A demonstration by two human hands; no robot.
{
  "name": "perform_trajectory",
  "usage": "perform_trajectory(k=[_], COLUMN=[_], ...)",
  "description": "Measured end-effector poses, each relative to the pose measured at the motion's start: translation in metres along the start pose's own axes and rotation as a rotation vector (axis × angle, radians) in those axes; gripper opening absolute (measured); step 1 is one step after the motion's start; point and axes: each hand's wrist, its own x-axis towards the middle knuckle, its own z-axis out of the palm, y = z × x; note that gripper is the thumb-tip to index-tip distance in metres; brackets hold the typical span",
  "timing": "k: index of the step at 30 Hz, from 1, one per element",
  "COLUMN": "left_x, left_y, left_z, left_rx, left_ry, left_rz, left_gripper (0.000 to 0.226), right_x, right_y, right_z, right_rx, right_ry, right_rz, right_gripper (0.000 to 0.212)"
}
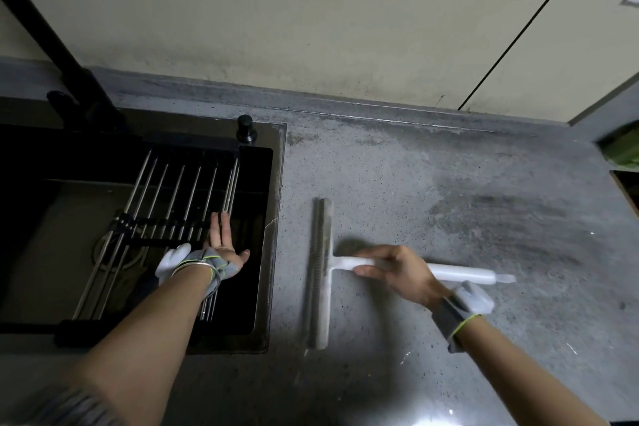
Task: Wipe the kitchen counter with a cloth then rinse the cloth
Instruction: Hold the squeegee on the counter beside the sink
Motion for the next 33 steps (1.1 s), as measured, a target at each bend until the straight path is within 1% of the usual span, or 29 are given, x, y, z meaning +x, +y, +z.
perform_trajectory(k=[7, 9, 11, 12, 14, 16, 22, 24, 30, 33], left_x=[0.001, 0.001, 0.001, 0.001, 0.001, 0.002, -0.001, 0.0, 0.001, 0.0], left_y=[0.0, 0.002, 0.002, 0.001, -0.001, -0.001, 0.003, 0.003, 0.001, 0.001], left_z=[-0.001, 0.0, 0.001, 0.001, 0.001, 0.002, 0.004, 0.004, 0.002, 0.002], left_rx=[0.01, 0.008, 0.001, -0.006, -0.02, -0.036, -0.033, -0.027, -0.017, -0.037], left_ry=[0.007, 0.024, 0.031, 0.029, 0.034, 0.046, 0.077, 0.088, 0.066, 0.081], left_rz=[0.004, 0.003, 0.006, 0.009, 0.023, 0.023, -0.001, 0.004, -0.003, -0.005], left_gripper=[0.098, 0.098, 0.097, 0.096, 0.096, 0.096, 0.096, 0.096, 0.097, 0.098], right_x=[-0.023, -0.026, -0.024, -0.022, -0.017, -0.012, 0.005, 0.012, 0.028, 0.031], right_y=[0.047, 0.055, 0.059, 0.06, 0.057, 0.05, 0.021, 0.013, -0.012, -0.02], right_z=[-0.059, -0.068, -0.07, -0.07, -0.066, -0.06, -0.037, -0.027, -0.004, 0.009], right_rx=[-0.003, -0.026, -0.049, -0.063, -0.076, -0.083, -0.148, -0.162, -0.162, -0.147], right_ry=[0.087, 0.086, 0.078, 0.067, 0.035, 0.003, -0.088, -0.111, -0.13, -0.124], right_rz=[0.084, 0.097, 0.109, 0.108, 0.104, 0.098, -0.006, -0.031, -0.084, -0.103], right_gripper=[0.03, 0.03, 0.018, 0.016, 0.023, 0.021, 0.024, 0.03, 0.033, 0.032])
